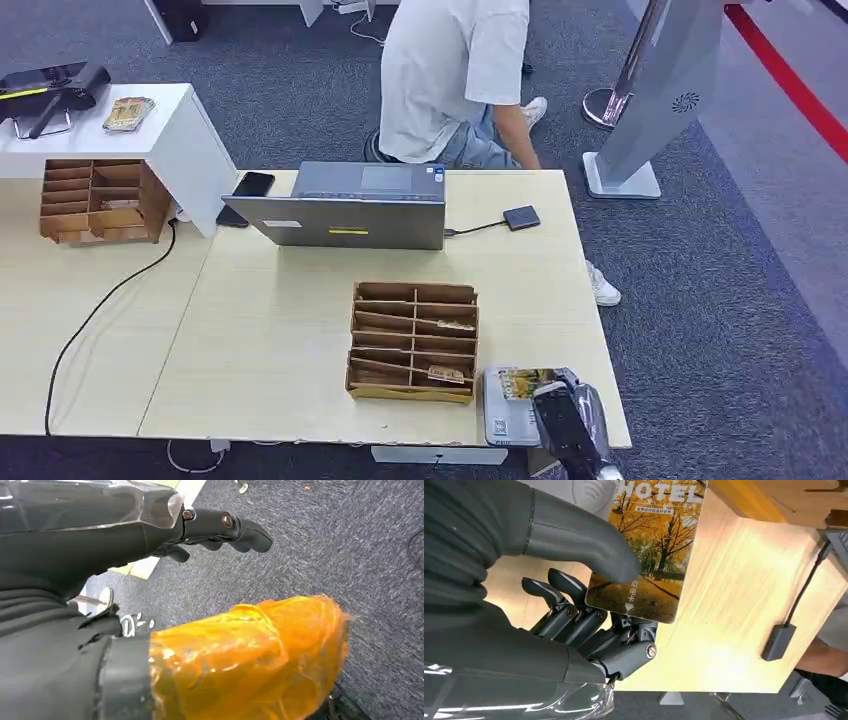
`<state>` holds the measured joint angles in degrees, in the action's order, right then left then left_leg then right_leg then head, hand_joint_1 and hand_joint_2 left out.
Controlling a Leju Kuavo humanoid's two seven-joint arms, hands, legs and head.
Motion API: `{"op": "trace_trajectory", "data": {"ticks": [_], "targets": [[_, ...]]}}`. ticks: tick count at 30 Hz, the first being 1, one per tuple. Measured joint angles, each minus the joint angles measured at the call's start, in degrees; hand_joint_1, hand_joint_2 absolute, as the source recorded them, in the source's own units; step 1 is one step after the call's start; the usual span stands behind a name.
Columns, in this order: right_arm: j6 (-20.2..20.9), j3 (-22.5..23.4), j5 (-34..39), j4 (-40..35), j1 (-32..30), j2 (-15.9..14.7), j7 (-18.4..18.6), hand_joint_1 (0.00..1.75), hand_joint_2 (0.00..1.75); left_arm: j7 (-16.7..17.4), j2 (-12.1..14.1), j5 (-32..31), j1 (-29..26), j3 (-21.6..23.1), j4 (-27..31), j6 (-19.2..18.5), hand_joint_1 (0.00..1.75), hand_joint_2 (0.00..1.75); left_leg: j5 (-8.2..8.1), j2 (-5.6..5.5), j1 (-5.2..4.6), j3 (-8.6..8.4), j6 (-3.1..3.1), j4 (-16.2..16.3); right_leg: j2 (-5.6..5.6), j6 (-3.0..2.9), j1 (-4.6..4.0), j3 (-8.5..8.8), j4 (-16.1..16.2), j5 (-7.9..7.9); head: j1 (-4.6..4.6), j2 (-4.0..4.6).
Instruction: Pass the card to the sensor for recognition and then transmit it.
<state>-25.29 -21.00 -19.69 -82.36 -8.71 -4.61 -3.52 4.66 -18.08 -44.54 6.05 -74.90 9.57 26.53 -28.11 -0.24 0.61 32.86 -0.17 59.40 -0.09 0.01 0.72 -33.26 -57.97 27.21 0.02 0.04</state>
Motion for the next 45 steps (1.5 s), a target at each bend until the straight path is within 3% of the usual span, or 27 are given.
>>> {"op": "trace_trajectory", "data": {"ticks": [28,45], "targets": [[1.46,-1.97,0.48,0.42,0.07,-3.43,4.77,1.75,1.75,0.00,0.00,0.11,0.00,-0.09,0.00,0.42,0.00,0.00,0.00,0.00,0.00,0.00,0.00,0.00,0.00,0.00,0.00,0.01,0.00,0.00,0.00,0.00],[1.77,-4.28,-0.92,3.93,2.57,-3.81,7.13,1.75,1.75,0.17,0.00,-0.24,0.04,-0.09,0.00,0.42,0.00,0.00,0.00,0.01,0.00,-0.04,0.00,0.00,-0.01,0.00,0.00,0.03,0.00,0.00,0.00,0.00]]}}
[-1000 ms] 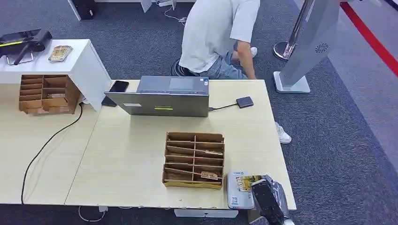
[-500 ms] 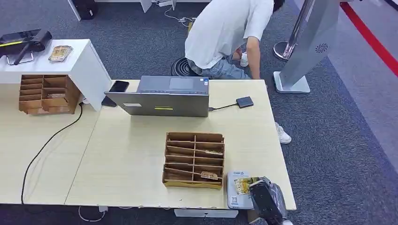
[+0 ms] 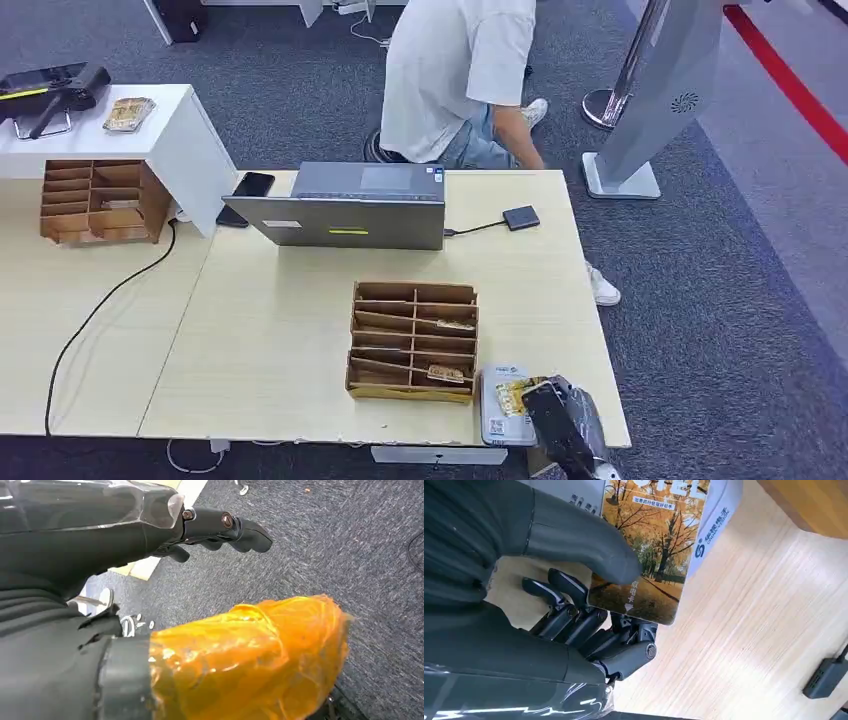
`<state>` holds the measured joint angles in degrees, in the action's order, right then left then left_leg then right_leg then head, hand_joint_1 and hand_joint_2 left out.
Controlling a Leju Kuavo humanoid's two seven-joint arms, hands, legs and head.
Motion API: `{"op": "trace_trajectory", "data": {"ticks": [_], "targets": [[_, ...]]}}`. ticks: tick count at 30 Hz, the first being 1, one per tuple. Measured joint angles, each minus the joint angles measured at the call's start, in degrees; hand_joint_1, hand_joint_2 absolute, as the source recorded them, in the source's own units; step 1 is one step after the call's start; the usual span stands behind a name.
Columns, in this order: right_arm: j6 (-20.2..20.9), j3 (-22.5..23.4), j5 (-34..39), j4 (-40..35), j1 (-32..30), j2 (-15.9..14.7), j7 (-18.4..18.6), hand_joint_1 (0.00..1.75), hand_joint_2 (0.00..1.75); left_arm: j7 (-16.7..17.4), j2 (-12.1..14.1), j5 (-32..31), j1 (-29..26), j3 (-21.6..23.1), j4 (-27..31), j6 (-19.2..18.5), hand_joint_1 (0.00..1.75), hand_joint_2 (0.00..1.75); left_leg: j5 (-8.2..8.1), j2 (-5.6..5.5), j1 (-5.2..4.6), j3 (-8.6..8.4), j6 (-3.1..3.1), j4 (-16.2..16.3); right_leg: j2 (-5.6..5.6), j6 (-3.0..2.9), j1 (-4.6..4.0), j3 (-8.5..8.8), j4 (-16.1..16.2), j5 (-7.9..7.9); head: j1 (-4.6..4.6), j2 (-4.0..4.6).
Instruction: Pass the card to the sensor for recognition and then transmit it.
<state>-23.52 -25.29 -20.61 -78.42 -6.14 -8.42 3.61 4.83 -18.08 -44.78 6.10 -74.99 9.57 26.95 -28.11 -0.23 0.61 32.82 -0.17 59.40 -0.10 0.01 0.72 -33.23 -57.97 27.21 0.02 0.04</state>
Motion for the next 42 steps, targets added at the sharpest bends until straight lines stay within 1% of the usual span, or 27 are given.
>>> {"op": "trace_trajectory", "data": {"ticks": [42], "targets": [[-0.09,-0.57,-1.03,1.46,1.21,-0.17,0.83,1.75,1.75,0.20,0.00,0.20,0.00,0.00,0.00,0.13,0.00,0.00,0.00,0.00,0.00,-0.07,0.00,0.00,0.00,0.00,0.00,0.08,0.00,0.00,0.00,0.00]]}}
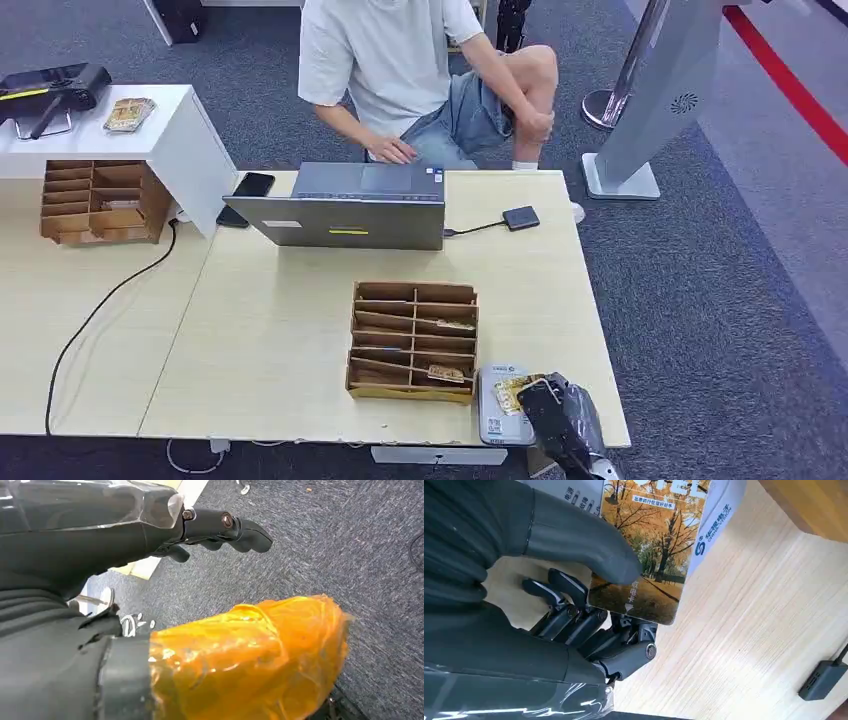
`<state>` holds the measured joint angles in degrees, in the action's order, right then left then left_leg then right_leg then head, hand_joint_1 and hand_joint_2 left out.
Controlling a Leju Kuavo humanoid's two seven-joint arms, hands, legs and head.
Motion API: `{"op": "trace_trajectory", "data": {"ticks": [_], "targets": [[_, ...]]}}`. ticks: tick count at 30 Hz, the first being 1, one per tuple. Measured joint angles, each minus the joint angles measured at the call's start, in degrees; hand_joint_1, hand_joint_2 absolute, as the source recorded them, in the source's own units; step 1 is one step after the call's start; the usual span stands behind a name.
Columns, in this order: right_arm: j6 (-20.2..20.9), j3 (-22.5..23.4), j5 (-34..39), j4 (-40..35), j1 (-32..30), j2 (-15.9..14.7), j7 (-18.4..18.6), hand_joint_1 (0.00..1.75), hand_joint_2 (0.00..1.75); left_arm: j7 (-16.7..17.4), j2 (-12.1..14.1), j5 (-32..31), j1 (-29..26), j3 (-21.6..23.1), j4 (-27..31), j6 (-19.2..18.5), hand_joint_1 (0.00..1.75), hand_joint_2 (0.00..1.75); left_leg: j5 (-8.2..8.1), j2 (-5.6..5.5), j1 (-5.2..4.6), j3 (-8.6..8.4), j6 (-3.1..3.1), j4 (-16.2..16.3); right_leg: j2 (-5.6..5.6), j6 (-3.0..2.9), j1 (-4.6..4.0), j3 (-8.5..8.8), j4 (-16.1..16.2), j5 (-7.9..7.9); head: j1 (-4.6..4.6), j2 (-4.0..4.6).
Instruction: Pass the card to the sensor for recognition and then transmit it.
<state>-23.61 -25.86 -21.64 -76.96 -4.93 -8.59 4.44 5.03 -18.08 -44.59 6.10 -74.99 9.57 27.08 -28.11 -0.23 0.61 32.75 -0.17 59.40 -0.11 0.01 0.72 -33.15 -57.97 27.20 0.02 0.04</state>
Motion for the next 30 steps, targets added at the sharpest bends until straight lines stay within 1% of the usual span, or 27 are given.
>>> {"op": "trace_trajectory", "data": {"ticks": [8,20,30], "targets": [[-0.22,-0.18,-0.13,0.18,0.18,-0.09,0.02,1.75,1.75,0.00,0.00,0.17,0.00,-0.04,0.00,0.00,0.00,0.00,0.00,0.00,0.00,-0.01,0.00,0.00,0.00,0.00,0.00,0.01,0.00,0.00,0.00,0.00],[-1.77,-0.42,-1.22,0.31,0.29,-0.09,-0.44,1.75,1.75,-0.02,0.00,0.35,0.03,-0.81,0.00,0.17,0.00,0.00,0.00,0.00,0.00,-0.01,0.00,0.00,0.00,0.00,0.00,0.01,0.00,0.00,0.00,0.00],[-4.13,-0.52,-4.03,0.22,0.27,-0.07,-2.80,1.75,1.75,-0.11,-0.02,0.31,0.03,-0.90,0.00,0.17,0.00,0.00,0.00,0.00,0.00,0.00,0.00,0.00,0.01,0.00,0.00,0.01,0.00,0.00,0.00,0.00]]}}
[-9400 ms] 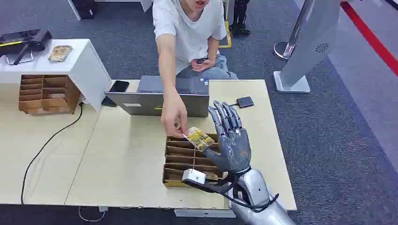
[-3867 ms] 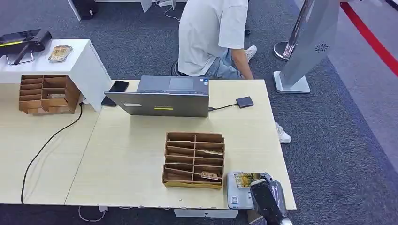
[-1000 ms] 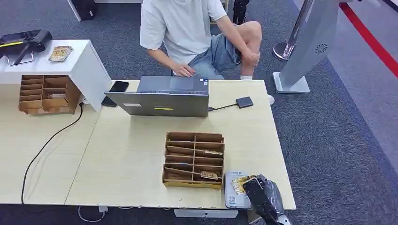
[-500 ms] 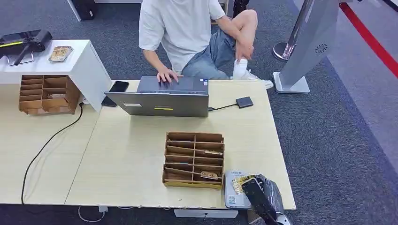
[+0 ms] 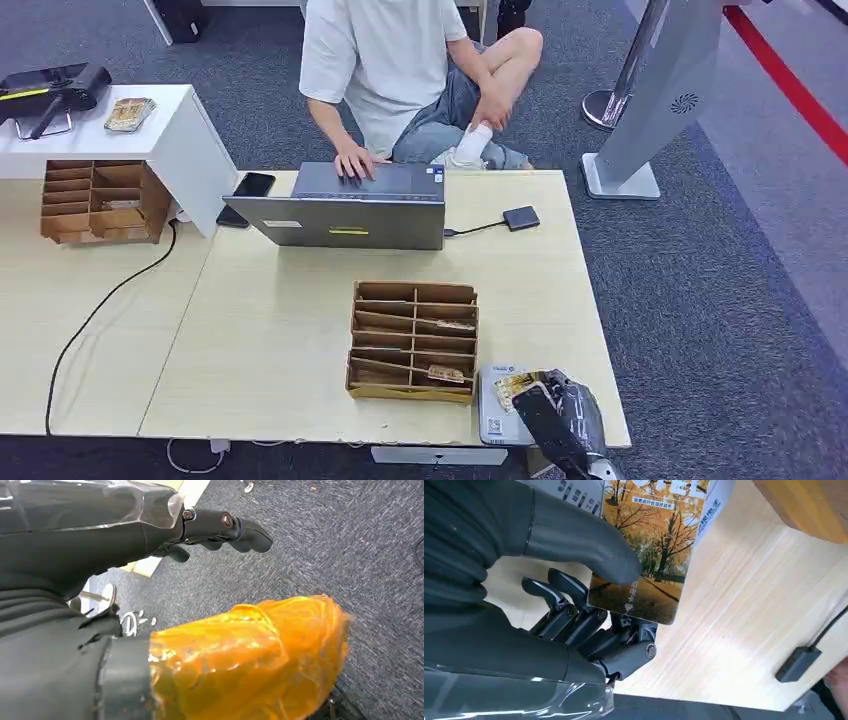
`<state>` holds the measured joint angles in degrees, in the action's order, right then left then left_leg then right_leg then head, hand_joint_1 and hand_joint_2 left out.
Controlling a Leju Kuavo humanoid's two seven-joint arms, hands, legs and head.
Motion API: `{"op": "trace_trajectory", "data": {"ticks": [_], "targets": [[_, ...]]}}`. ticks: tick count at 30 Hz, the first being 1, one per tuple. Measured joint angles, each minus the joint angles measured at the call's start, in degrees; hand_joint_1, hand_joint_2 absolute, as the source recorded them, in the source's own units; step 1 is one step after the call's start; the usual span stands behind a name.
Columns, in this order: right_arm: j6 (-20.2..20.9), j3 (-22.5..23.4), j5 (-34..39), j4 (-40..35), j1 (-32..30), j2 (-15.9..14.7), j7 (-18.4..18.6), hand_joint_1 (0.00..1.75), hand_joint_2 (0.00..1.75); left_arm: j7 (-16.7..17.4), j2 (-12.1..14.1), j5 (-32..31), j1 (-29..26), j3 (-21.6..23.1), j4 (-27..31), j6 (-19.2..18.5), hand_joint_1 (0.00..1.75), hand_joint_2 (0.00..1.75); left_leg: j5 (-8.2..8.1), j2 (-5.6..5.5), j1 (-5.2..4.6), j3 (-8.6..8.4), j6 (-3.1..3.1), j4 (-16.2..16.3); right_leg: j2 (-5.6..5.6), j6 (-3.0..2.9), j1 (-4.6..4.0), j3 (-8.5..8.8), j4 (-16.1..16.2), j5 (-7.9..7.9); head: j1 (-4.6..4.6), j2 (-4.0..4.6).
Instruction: Pass the card to the sensor for recognition and then transmit it.
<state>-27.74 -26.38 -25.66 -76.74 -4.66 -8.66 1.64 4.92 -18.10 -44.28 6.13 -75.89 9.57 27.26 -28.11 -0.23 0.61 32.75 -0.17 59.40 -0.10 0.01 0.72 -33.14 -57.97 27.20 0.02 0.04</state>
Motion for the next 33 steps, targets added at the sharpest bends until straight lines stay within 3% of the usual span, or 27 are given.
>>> {"op": "trace_trajectory", "data": {"ticks": [33], "targets": [[-9.40,1.42,-5.55,-5.75,-1.55,3.45,-8.37,1.75,1.75,-0.61,-0.22,0.63,0.03,-0.09,0.00,0.20,0.00,0.00,0.00,0.00,0.00,0.01,0.00,0.00,0.00,0.00,0.00,-0.02,0.00,0.00,0.00,0.00]]}}
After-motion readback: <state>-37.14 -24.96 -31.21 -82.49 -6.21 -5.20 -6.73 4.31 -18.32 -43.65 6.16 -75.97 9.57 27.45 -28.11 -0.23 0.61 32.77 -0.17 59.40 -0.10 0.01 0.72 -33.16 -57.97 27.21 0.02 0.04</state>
